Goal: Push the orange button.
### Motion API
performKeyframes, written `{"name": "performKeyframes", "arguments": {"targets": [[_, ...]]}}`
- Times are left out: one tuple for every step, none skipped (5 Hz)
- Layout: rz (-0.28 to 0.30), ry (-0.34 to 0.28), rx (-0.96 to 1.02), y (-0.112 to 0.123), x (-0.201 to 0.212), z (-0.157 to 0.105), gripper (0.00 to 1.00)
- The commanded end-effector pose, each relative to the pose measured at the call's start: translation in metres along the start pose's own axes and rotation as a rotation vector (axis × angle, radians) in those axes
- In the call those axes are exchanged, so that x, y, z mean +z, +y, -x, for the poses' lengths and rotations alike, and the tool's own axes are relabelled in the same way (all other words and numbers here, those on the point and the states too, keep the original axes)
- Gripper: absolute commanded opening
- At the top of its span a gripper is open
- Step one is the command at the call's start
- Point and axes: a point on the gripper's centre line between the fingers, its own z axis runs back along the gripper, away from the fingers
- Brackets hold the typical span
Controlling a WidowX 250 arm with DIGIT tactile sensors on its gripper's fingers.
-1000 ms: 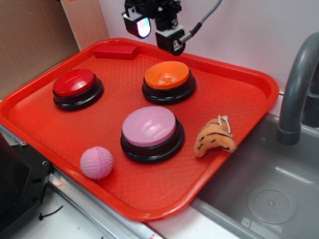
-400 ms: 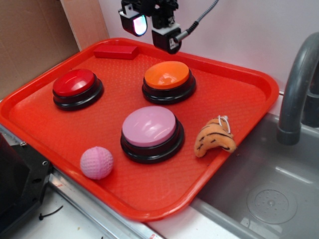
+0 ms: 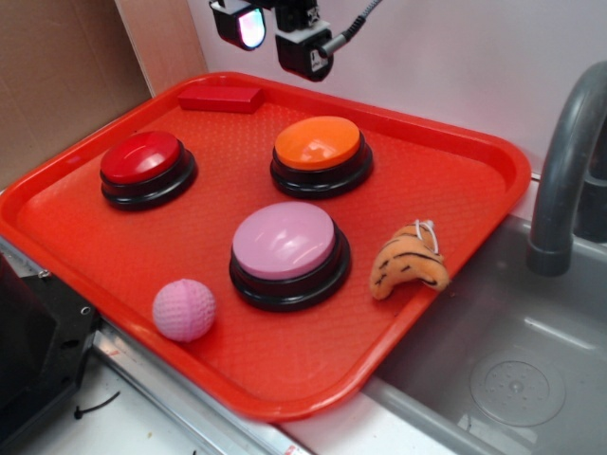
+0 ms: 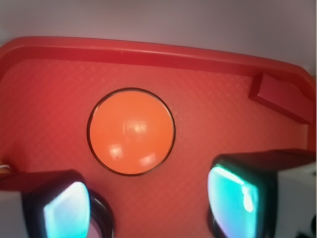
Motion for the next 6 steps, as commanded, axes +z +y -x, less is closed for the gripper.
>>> {"name": "performKeyframes", "arguments": {"targets": [[0.031,-0.079,0.025,0.004,0.038,-0.002,1.0],[0.027,-0.075,0.034,0.005,0.042,0.002,1.0],[0.017,-0.068,0.041,0.007,0.047,0.006,1.0],[0.016,-0.077,0.052,0.008,0.053,0.011,1.0],[0.013,-0.081,0.056,0.006,0.056,0.015,1.0],[-0.003,-0.106,0.07,0.006,0.068,0.025,1.0]]}}
